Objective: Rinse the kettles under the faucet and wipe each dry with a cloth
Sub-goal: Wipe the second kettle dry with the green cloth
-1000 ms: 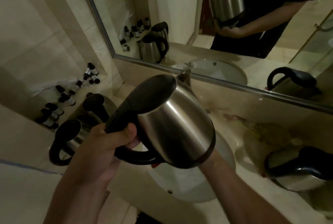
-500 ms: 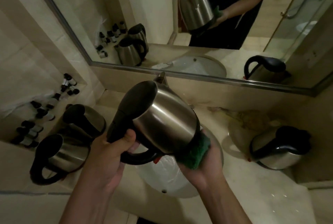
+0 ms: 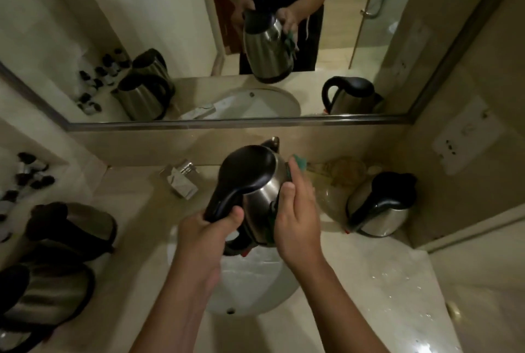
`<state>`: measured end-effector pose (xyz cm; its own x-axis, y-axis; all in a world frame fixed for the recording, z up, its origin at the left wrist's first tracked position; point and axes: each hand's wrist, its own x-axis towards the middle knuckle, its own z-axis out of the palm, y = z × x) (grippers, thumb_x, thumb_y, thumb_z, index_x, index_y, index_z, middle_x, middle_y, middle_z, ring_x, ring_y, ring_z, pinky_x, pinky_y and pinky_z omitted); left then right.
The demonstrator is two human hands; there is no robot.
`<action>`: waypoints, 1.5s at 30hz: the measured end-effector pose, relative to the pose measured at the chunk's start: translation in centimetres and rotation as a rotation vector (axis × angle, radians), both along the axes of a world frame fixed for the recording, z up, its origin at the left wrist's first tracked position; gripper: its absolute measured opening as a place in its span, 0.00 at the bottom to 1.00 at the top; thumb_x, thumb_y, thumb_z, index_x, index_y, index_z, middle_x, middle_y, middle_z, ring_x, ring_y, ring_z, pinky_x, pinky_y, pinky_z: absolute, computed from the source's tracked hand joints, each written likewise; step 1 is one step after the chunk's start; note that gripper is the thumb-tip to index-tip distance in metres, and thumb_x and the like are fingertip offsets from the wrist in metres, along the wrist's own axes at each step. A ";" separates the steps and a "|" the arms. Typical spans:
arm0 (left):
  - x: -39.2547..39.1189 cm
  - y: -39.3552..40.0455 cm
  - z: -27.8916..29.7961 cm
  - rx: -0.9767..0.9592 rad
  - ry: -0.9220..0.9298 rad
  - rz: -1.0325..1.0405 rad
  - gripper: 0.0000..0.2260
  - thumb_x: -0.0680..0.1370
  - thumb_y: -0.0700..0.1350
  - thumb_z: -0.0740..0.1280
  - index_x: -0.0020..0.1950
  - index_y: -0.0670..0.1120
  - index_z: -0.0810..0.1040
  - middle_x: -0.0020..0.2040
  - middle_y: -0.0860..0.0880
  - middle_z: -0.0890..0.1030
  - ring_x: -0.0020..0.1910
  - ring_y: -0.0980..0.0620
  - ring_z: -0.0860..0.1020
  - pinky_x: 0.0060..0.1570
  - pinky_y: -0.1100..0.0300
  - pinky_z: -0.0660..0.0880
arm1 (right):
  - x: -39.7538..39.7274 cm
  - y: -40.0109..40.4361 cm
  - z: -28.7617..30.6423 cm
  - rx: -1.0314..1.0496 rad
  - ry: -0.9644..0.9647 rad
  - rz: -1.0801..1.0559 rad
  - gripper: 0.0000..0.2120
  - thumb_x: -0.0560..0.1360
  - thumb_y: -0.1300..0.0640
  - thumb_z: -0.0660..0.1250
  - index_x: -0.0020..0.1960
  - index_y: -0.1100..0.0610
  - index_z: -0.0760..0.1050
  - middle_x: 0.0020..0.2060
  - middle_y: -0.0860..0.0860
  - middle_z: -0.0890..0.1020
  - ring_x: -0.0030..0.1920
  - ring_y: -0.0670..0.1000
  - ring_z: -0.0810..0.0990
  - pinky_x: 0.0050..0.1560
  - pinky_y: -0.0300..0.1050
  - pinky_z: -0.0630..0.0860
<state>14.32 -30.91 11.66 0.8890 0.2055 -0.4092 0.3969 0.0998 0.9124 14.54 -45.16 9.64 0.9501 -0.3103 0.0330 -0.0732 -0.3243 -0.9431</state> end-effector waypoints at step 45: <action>7.8 -16.3 -17.8 0.172 0.050 -0.385 0.22 0.71 0.41 0.79 0.62 0.55 0.81 0.50 0.53 0.86 0.48 0.51 0.85 0.49 0.52 0.83 | 1.5 -12.5 -9.7 -0.614 0.395 0.218 0.41 0.79 0.73 0.56 0.85 0.52 0.45 0.84 0.55 0.48 0.83 0.56 0.38 0.80 0.44 0.44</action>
